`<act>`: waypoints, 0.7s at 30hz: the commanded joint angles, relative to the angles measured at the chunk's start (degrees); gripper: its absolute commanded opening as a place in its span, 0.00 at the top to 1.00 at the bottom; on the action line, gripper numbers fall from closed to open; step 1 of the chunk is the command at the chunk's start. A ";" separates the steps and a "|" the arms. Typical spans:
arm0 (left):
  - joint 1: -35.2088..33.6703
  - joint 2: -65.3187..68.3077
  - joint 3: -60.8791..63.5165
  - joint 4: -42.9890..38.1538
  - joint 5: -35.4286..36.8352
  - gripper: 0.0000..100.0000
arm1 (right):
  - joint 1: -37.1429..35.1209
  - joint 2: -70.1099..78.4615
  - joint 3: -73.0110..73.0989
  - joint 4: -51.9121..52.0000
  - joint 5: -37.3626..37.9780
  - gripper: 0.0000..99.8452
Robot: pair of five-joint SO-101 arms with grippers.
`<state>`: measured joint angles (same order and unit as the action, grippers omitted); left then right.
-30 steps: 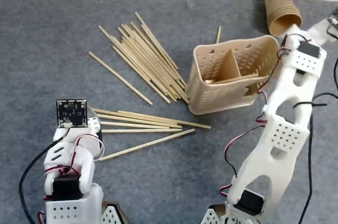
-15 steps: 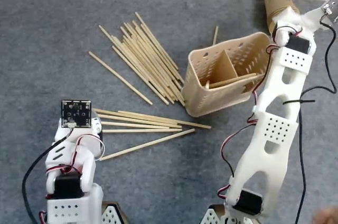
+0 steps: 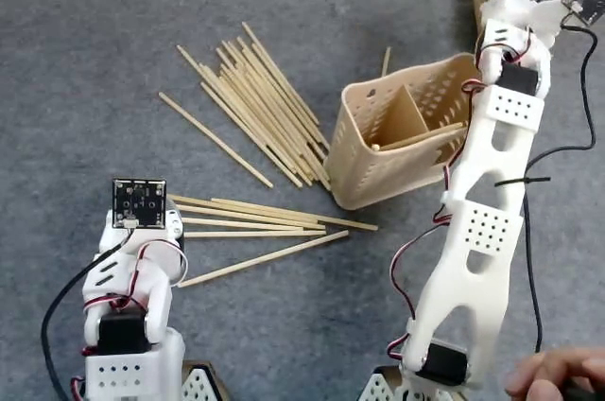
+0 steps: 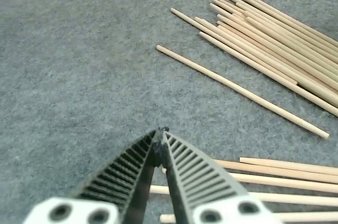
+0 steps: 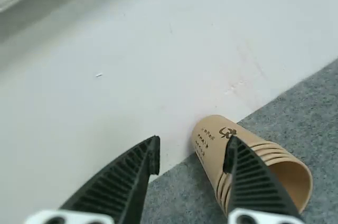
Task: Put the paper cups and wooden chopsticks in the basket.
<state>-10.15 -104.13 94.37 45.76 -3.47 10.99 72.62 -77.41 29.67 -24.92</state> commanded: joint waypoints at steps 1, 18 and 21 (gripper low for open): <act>-0.13 -0.66 -0.57 -1.14 -0.53 0.99 | -2.86 5.85 0.75 -1.27 1.41 0.80; -0.13 -0.66 -0.57 -1.14 -0.53 0.99 | -1.01 11.12 0.13 17.63 1.41 0.80; -0.13 -0.66 -0.57 -1.14 -0.53 0.99 | -0.31 11.03 -7.69 25.89 1.41 0.80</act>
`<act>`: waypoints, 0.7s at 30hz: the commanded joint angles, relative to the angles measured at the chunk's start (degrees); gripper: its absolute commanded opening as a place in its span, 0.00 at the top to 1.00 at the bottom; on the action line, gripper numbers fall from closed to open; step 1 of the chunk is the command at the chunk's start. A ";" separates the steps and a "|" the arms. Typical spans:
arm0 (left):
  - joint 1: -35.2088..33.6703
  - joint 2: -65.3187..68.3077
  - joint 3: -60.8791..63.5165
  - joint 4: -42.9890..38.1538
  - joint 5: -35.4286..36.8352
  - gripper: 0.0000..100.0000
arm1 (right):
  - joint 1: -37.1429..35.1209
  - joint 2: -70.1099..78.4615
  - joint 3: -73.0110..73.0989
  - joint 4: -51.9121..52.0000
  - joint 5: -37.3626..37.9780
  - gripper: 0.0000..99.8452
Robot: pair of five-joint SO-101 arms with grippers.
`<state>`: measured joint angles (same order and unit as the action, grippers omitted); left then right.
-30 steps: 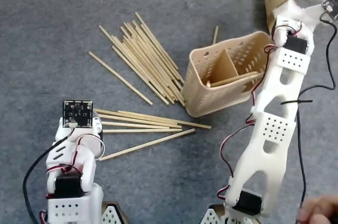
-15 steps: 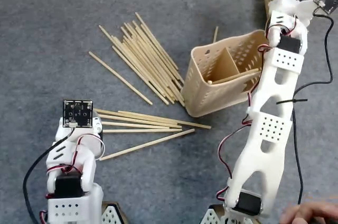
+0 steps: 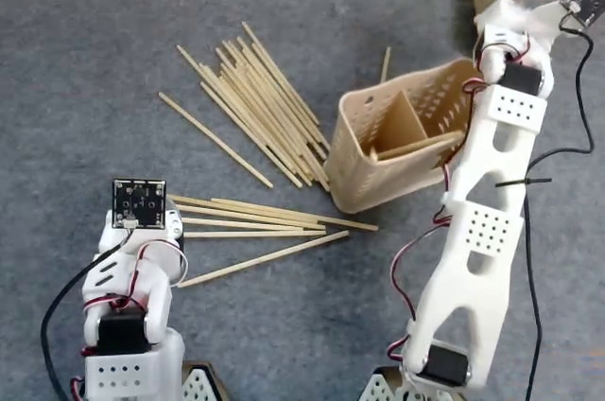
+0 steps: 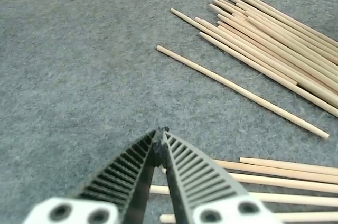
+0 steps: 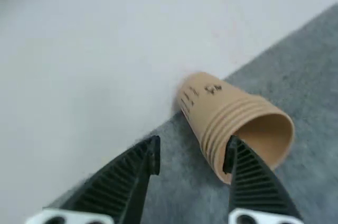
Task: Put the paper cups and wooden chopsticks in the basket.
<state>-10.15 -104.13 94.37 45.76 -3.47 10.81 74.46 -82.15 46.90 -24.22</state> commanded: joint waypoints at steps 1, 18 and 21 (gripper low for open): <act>-0.13 -0.66 -0.57 -1.14 -0.53 0.99 | -0.04 9.27 -6.37 11.30 0.70 0.80; -0.13 -0.66 -0.57 -1.14 -0.53 0.99 | -0.48 -12.53 -19.30 16.13 0.70 0.80; -0.13 -0.66 -0.57 -1.14 -0.53 0.99 | -0.04 -17.36 -19.30 16.13 0.70 0.80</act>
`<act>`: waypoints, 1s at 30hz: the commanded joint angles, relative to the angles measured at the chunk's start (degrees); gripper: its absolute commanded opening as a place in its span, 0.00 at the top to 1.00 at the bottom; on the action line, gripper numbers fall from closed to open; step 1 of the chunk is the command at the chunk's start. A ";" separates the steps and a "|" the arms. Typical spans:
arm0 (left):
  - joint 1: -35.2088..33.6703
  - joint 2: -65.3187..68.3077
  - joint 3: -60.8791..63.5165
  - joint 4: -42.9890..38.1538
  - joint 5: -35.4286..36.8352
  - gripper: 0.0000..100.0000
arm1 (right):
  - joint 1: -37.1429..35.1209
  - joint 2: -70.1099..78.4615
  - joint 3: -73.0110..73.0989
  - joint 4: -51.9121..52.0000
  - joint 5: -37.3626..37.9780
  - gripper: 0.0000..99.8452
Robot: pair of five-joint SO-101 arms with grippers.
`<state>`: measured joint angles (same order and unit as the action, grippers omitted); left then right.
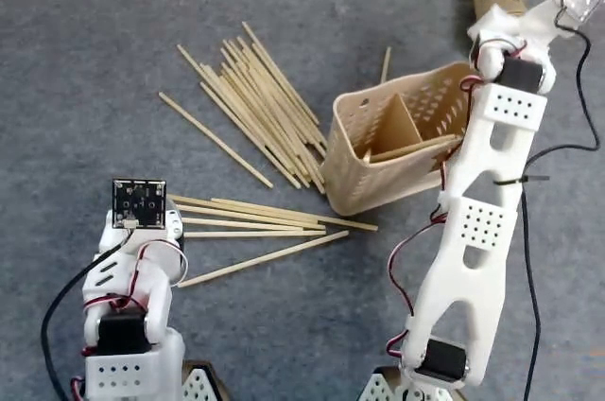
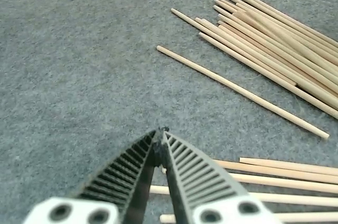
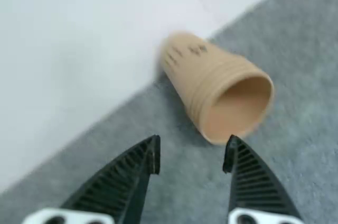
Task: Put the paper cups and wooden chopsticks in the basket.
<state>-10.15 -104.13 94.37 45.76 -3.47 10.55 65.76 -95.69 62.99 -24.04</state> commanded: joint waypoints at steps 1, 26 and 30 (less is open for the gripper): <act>-0.13 -0.66 -0.57 -1.14 -0.53 0.99 | 0.57 -9.98 -5.76 0.22 0.53 0.80; -0.13 -0.66 -0.57 -1.14 -0.53 0.99 | 12.97 6.29 2.95 -19.91 0.97 0.80; -0.13 -0.66 -0.48 -1.14 -0.53 0.99 | 10.33 11.82 2.95 -27.74 0.97 0.80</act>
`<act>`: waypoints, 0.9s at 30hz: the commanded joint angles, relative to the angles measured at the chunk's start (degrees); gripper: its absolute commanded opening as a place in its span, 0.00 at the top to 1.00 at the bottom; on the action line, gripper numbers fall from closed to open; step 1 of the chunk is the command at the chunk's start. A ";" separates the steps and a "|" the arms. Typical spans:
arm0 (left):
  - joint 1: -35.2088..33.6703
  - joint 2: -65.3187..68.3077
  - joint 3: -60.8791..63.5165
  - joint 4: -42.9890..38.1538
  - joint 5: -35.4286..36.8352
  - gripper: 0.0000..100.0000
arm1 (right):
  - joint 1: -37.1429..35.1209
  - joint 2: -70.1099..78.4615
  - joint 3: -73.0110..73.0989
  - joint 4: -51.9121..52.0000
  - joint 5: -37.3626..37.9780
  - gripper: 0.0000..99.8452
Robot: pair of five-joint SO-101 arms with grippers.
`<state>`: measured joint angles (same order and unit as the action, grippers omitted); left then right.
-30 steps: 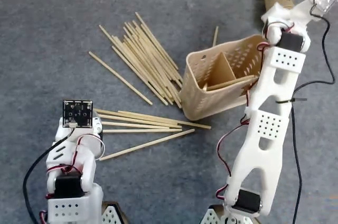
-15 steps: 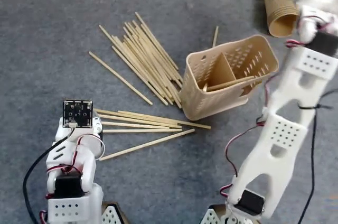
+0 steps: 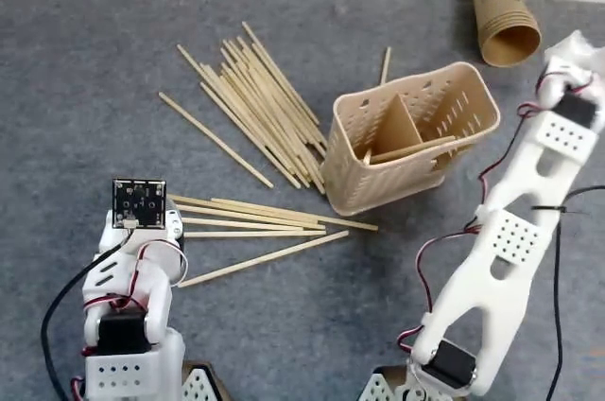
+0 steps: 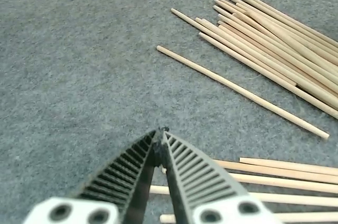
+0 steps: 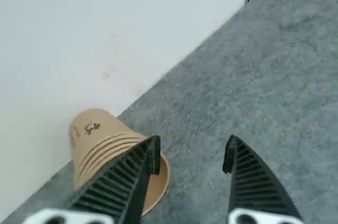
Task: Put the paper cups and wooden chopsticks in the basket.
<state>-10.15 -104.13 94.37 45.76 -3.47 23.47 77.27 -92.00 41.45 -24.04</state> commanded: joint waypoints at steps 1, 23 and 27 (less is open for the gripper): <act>-0.13 -0.66 -0.48 -1.14 -0.53 0.99 | -3.38 1.27 -0.75 -7.78 0.97 0.80; -0.13 -0.66 -0.48 -1.14 -0.53 0.99 | -12.70 13.14 -0.57 -22.20 1.14 0.80; -0.13 -0.66 -0.48 -1.14 -0.53 0.99 | -13.58 15.87 -0.48 -25.89 7.47 0.80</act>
<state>-10.15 -104.13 94.37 45.76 -3.47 11.87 93.63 -92.09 18.77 -21.49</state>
